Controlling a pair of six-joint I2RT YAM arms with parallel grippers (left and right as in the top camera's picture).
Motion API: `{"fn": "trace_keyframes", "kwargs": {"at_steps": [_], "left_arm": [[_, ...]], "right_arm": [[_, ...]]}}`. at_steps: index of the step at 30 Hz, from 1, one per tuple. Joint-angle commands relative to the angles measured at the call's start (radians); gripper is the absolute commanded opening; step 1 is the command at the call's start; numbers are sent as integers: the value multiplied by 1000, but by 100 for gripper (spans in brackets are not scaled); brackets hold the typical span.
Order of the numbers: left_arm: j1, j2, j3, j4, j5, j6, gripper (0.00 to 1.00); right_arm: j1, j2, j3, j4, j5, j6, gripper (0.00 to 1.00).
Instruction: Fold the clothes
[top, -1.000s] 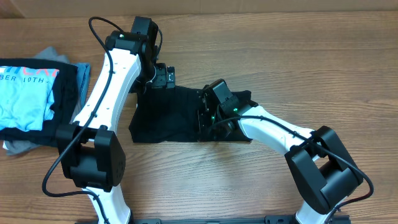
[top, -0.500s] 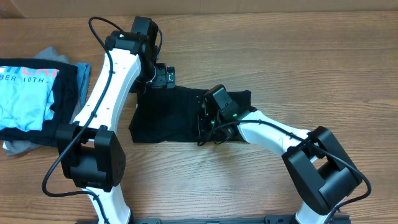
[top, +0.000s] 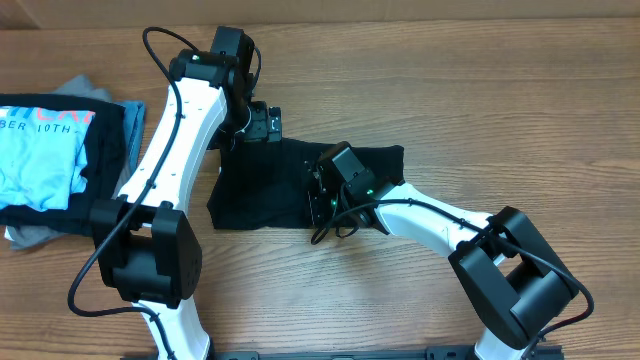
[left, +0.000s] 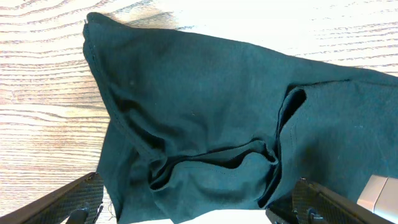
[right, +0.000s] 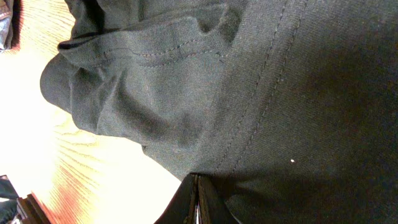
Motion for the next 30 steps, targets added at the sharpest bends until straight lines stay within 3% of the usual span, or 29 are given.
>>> {"fn": "trace_keyframes", "kwargs": {"at_steps": [1,19,24,30], "left_arm": [[3,8,6,1,10,5,100],[3,8,6,1,10,5,100],[3,8,6,1,11,5,100],[3,8,6,1,10,5,100]], "right_arm": [[2,-5,-8,3,5,5,4],[2,77,-2,57,-80,8,4],[-19,-26,56,43,-197,0,4],[-90,-232,88,37,-140,-3,4]]}}
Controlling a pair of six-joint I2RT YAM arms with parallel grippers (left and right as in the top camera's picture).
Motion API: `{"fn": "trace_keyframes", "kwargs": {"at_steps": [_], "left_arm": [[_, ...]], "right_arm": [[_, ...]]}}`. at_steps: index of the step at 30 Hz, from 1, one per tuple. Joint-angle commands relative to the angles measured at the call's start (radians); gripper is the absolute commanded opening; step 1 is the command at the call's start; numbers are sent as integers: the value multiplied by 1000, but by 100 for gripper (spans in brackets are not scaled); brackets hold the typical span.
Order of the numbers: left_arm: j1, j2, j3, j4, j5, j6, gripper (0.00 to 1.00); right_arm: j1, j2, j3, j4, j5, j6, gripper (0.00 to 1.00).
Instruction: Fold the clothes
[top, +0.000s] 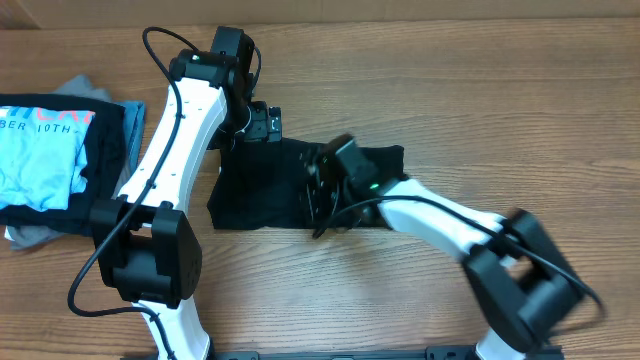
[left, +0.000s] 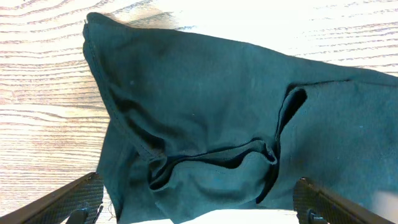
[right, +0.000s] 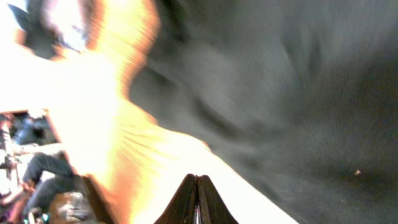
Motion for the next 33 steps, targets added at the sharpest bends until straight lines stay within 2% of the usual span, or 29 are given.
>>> {"fn": "trace_keyframes", "kwargs": {"at_steps": [1,8,24,33], "left_arm": [[3,8,6,1,10,5,100],[3,8,6,1,10,5,100],[3,8,6,1,10,5,100],[3,8,6,1,10,5,100]], "right_arm": [[-71,-178,56,11,51,-6,4],[-160,-154,52,14,147,-6,4],[-161,318,52,338,127,2,4],[-171,291,83,391,-37,-6,4]]}}
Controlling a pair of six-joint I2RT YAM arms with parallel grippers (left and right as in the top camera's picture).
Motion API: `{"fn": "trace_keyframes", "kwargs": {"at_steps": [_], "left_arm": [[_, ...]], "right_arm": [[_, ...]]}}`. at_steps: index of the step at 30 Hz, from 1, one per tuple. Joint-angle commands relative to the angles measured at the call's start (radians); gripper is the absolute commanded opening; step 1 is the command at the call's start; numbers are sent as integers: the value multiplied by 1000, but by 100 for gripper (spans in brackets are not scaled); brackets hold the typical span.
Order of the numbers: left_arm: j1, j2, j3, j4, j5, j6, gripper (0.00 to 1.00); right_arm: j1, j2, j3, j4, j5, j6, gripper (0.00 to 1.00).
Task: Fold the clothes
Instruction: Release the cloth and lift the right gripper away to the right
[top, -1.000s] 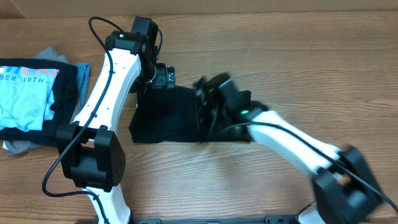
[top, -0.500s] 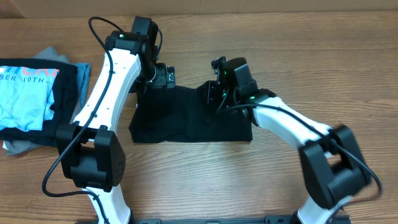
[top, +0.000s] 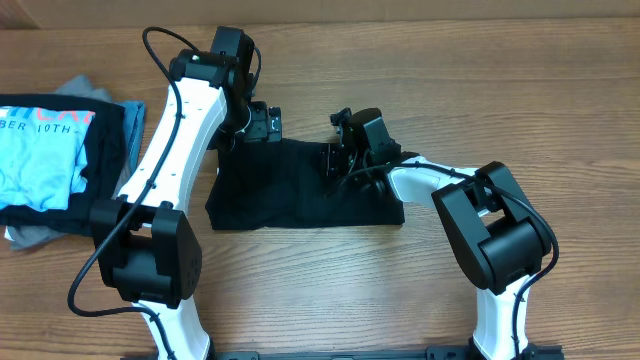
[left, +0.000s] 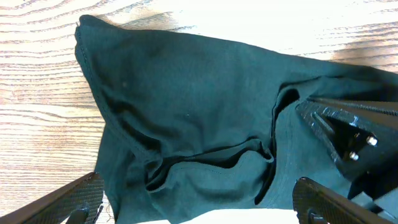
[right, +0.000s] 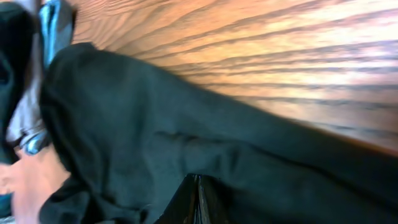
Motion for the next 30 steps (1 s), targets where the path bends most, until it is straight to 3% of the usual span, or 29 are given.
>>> {"fn": "trace_keyframes", "kwargs": {"at_steps": [1,6,13,21,24,26,30], "left_arm": [[3,8,6,1,11,5,100],[3,8,6,1,10,5,100],[3,8,6,1,10,5,100],[3,8,6,1,10,5,100],[3,8,6,1,10,5,100],[3,8,6,10,18,4,100],[3,8,6,59,33,5,100]], "right_arm": [[-13,-47,27,-3,-103,-3,4],[-56,-174,27,-77,-112,-7,5],[-243,-333,27,-413,-112,-52,23],[-433,-339,27,-690,-85,-225,24],[-462,-339,27,-758,106,-239,40],[-478,-339,27,-776,199,-239,46],[-519,-339,27,-787,237,-237,59]]}}
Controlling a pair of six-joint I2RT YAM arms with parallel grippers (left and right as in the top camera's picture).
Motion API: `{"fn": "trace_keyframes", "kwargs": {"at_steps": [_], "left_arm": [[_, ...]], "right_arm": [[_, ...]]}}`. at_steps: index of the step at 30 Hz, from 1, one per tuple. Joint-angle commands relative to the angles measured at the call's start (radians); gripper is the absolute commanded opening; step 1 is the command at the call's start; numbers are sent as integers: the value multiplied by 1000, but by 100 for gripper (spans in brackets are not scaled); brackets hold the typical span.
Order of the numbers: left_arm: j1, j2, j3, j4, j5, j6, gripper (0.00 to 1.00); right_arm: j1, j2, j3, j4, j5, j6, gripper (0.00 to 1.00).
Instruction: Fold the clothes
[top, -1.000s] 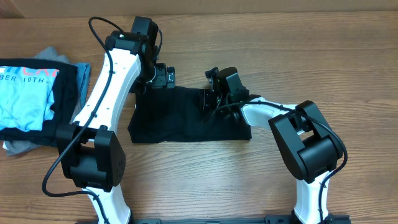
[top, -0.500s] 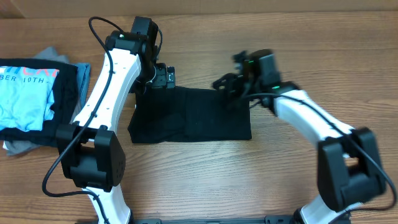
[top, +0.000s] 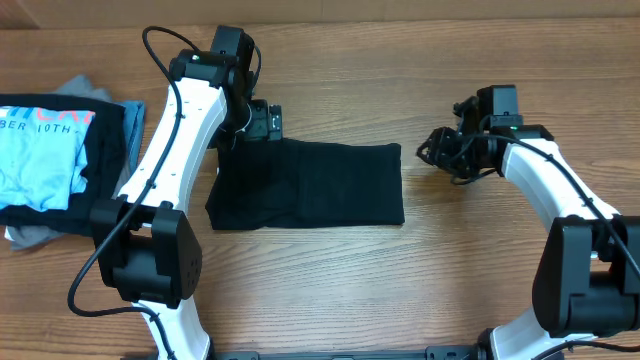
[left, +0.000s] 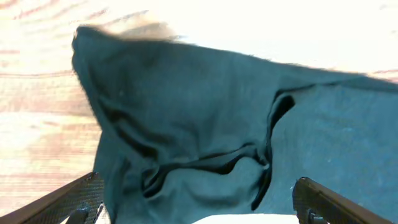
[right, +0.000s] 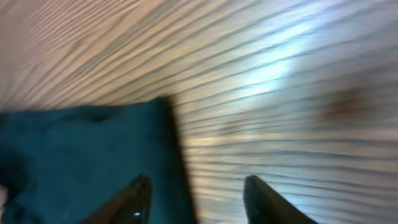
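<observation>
A black garment (top: 305, 185) lies flat on the wooden table (top: 500, 60) as a folded rectangle. In the left wrist view the garment (left: 186, 106) shows a loose, wrinkled fold. My left gripper (top: 258, 122) sits at its far left corner, and this left gripper (left: 198, 208) is open, the cloth spanning the gap between its fingers. My right gripper (top: 438, 152) hovers to the right of the garment, clear of it. That right gripper (right: 198, 200) is open and holds nothing. The garment's right edge (right: 81, 155) lies under its left finger.
A stack of folded clothes, with a light blue printed shirt (top: 40, 150) on top, sits at the table's left edge. The left arm (top: 160, 170) crosses between that stack and the black garment.
My right gripper was shut at the garment's far edge near its middle. Now it is open over bare wood to the right of the cloth. The left gripper stays put.
My right gripper was first shut low on the garment near its front edge, with the left gripper open at the far left corner. It was then shut at the far edge. Now it is open off the cloth, which lies as a neat rectangle.
</observation>
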Motion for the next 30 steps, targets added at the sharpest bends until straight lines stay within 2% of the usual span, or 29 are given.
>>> {"fn": "trace_keyframes", "kwargs": {"at_steps": [1,3,7,11,15,19,24,30], "left_arm": [[3,8,6,31,25,5,100],[3,8,6,12,20,10,100],[11,7,6,-37,-12,54,100],[55,8,-2,-124,-8,77,100],[144,8,-94,-137,97,151,100],[204,8,-234,-78,221,246,100],[227,8,-413,39,290,275,100],[226,8,-504,112,287,286,100]], "right_arm": [[-42,-4,9,-6,105,-21,63],[-50,-4,9,-10,105,-21,77],[-53,-4,9,-17,131,-23,90],[-53,-4,9,-21,146,-23,91],[-53,-4,9,-20,146,-23,93],[-53,-4,9,-15,146,-22,94],[-53,-4,9,-11,145,-19,95],[-53,-4,9,-10,142,-19,95]]}}
